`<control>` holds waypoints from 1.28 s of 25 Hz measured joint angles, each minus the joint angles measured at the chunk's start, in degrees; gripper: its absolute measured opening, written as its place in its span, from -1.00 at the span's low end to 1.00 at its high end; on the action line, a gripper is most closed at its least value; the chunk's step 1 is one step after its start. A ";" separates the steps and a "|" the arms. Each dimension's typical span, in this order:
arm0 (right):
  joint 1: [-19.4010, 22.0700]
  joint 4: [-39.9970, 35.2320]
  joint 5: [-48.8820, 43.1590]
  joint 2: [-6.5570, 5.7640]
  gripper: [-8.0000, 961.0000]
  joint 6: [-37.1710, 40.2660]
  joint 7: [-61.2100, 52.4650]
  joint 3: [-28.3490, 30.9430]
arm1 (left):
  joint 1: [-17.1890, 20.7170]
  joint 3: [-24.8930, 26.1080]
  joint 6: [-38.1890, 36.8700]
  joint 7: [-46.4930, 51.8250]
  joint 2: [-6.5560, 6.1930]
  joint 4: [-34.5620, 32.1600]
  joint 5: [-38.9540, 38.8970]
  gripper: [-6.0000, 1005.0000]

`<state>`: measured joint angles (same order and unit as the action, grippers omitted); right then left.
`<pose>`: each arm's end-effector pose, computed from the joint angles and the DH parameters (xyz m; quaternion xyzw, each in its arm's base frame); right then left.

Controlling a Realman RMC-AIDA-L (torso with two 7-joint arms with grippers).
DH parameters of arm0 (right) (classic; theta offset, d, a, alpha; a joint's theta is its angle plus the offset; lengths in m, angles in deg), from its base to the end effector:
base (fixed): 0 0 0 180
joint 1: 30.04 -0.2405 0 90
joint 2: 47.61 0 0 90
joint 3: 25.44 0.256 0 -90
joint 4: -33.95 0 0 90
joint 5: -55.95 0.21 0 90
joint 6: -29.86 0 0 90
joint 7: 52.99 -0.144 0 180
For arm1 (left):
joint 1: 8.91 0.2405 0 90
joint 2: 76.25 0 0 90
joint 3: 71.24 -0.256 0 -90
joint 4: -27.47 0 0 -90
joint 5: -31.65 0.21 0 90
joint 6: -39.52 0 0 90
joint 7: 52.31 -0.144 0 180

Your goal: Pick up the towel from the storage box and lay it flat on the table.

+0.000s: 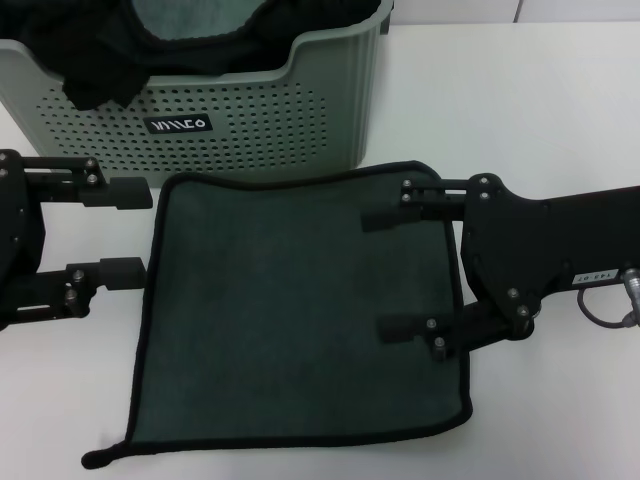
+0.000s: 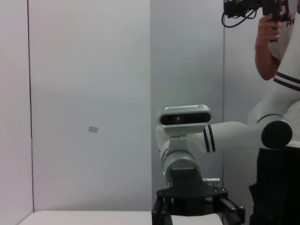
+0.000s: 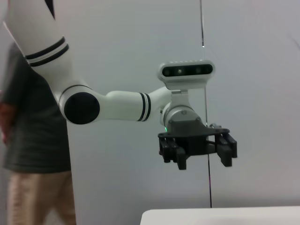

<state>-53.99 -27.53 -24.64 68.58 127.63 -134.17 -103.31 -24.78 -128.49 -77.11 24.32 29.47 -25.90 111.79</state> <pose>0.1445 0.2876 0.0066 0.9413 0.0318 -0.3337 0.0405 -0.2429 0.2539 0.1174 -0.9346 -0.0042 -0.3537 0.0374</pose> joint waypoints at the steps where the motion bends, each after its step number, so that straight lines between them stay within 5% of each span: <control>1: 0.05 -0.29 0.29 0.00 0.81 0.15 0.12 -0.07 | 0.03 0.00 -0.01 -0.01 0.03 0.01 0.00 0.09; 32: 0.99 4.33 7.53 -0.10 0.81 4.76 6.92 0.18 | -0.37 0.22 -0.08 -0.98 0.58 0.12 -0.96 0.20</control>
<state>-53.00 -23.21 -17.11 68.48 132.39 -127.25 -103.14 -25.14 -128.27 -77.19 23.34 30.05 -25.77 110.83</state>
